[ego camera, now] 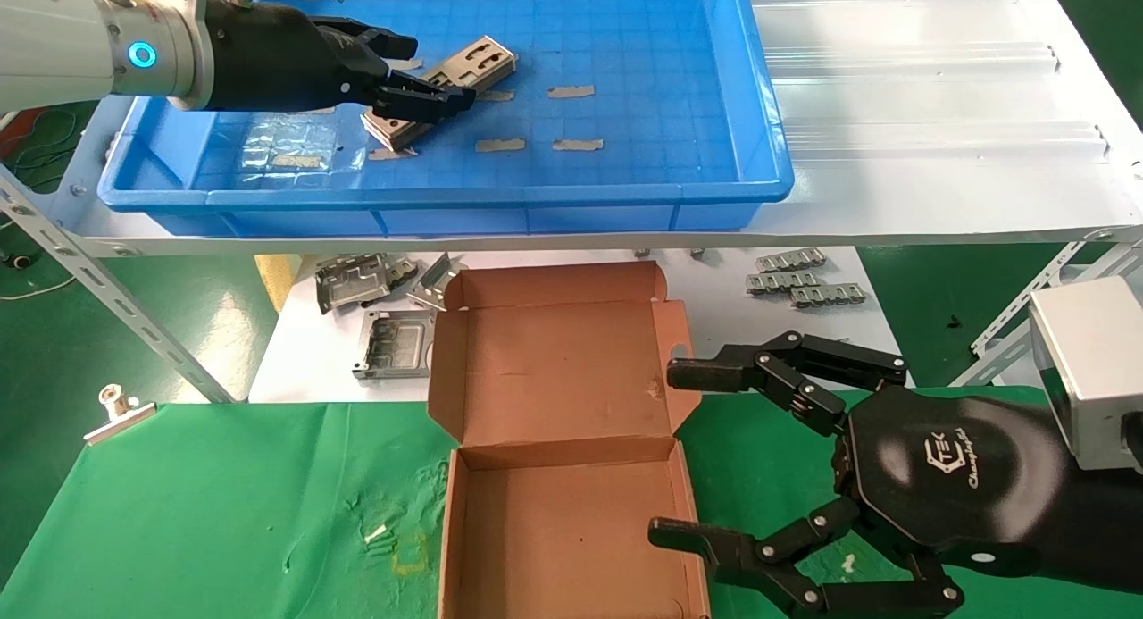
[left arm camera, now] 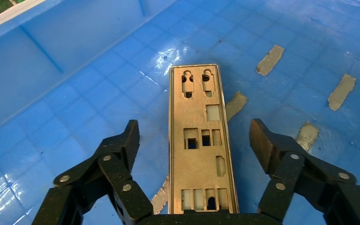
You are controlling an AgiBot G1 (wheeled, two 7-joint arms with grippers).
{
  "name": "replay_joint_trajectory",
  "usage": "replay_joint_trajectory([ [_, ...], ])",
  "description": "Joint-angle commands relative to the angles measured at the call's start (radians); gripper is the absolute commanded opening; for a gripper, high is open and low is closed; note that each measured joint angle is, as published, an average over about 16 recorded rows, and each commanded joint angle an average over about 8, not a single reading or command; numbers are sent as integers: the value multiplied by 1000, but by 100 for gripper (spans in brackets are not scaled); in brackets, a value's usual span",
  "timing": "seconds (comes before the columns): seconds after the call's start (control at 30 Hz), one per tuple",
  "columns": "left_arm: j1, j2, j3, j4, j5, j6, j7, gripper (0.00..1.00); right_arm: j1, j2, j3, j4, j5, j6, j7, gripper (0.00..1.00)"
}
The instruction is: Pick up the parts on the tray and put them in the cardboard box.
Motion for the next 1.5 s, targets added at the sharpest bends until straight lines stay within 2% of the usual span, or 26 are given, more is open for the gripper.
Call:
replay_joint_trajectory([
  [0.03,-1,3,1,1,2,-3,-2,0,0,0,0,0,0,0,0,100],
  [0.73,-6,9,3,-1,4,1,-10,0,0,0,0,0,0,0,0,100],
  [1.13,-43,-11,-11,-19,-16,18,7,0,0,0,0,0,0,0,0,100],
  [1.33,-68,-33,-26,-33,-39,112,20,0,0,0,0,0,0,0,0,100],
  [1.5,-70,-60,-39,-50,-62,311,46,0,0,0,0,0,0,0,0,100],
])
